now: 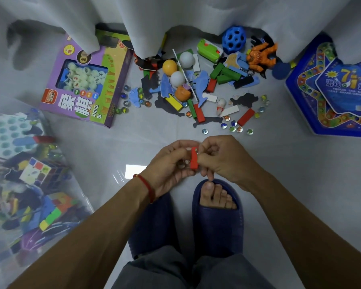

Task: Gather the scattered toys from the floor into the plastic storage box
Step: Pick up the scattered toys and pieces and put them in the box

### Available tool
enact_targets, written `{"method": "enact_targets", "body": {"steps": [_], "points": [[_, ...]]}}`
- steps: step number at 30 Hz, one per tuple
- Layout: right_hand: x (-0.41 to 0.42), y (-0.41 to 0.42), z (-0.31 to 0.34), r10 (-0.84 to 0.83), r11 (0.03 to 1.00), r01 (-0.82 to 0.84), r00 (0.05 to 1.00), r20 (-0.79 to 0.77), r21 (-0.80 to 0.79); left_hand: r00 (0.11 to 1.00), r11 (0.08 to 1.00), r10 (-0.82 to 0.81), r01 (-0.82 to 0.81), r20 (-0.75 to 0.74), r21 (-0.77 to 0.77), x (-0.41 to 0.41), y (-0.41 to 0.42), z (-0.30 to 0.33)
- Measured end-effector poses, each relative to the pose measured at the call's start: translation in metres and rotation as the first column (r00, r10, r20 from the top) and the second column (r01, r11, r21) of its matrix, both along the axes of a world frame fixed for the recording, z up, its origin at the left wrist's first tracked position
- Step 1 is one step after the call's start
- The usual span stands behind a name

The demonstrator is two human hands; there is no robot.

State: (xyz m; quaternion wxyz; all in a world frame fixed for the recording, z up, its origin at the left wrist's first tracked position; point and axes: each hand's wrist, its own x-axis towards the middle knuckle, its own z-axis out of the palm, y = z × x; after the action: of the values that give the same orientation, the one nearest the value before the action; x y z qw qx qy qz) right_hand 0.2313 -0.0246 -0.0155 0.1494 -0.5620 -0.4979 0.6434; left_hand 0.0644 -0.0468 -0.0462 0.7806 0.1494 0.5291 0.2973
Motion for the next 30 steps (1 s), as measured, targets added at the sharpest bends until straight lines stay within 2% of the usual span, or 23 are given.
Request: {"method": "enact_targets", "body": {"steps": [2, 4, 8, 10, 12, 13, 15, 17, 18, 21, 23, 27, 30], "points": [[-0.007, 0.0, 0.005, 0.088, 0.988, -0.112, 0.975, 0.204, 0.106, 0.996, 0.999, 0.025, -0.023, 0.082, -0.03, 0.004, 0.001, 0.002], [-0.015, -0.002, 0.01, 0.17, 0.944, -0.262, 0.909, 0.381, 0.201, 0.985, 0.993, 0.084, -0.069, 0.153, -0.096, 0.007, 0.002, 0.003], [-0.029, -0.011, 0.016, 0.219, 0.866, -0.373, 0.881, 0.418, 0.332, 0.977, 0.981, 0.128, -0.1, 0.171, -0.166, 0.011, 0.003, -0.001], [-0.027, -0.01, 0.017, 0.113, 0.869, -0.288, 0.908, 0.404, 0.403, 0.976, 0.977, 0.136, -0.105, 0.168, -0.183, 0.012, 0.004, 0.0], [-0.013, -0.003, 0.011, -0.087, 0.884, -0.115, 0.912, 0.4, 0.452, 0.968, 0.966, 0.158, -0.111, 0.194, -0.232, 0.011, 0.006, 0.001], [-0.002, 0.001, 0.003, -0.19, 0.876, -0.049, 0.88, 0.435, 0.481, 0.962, 0.958, 0.177, -0.12, 0.207, -0.262, 0.011, 0.008, 0.002], [0.026, 0.007, -0.02, -0.333, 0.845, -0.033, 0.748, 0.574, 0.533, 0.952, 0.943, 0.222, -0.155, 0.21, -0.293, 0.011, 0.01, 0.001], [0.052, 0.011, -0.042, -0.36, 0.844, -0.099, 0.623, 0.695, 0.527, 0.94, 0.937, 0.257, -0.186, 0.225, -0.295, 0.012, 0.012, 0.001], [0.062, 0.014, -0.051, -0.34, 0.85, -0.125, 0.61, 0.716, 0.511, 0.937, 0.937, 0.262, -0.189, 0.232, -0.293, 0.013, 0.012, 0.001], [0.075, 0.025, -0.07, -0.22, 0.858, -0.171, 0.729, 0.648, 0.484, 0.937, 0.943, 0.253, -0.182, 0.243, -0.28, 0.016, 0.013, 0.002], [0.076, 0.029, -0.078, -0.175, 0.828, -0.217, 0.775, 0.607, 0.516, 0.939, 0.945, 0.246, -0.177, 0.241, -0.276, 0.016, 0.013, 0.002], [0.076, 0.018, -0.09, -0.258, 0.716, -0.231, 0.789, 0.558, 0.658, 0.94, 0.945, 0.242, -0.172, 0.243, -0.277, 0.012, 0.011, 0.005], [0.078, 0.005, -0.094, -0.28, 0.704, -0.215, 0.792, 0.543, 0.677, 0.944, 0.944, 0.24, -0.173, 0.225, -0.283, 0.013, 0.01, 0.004]]}}
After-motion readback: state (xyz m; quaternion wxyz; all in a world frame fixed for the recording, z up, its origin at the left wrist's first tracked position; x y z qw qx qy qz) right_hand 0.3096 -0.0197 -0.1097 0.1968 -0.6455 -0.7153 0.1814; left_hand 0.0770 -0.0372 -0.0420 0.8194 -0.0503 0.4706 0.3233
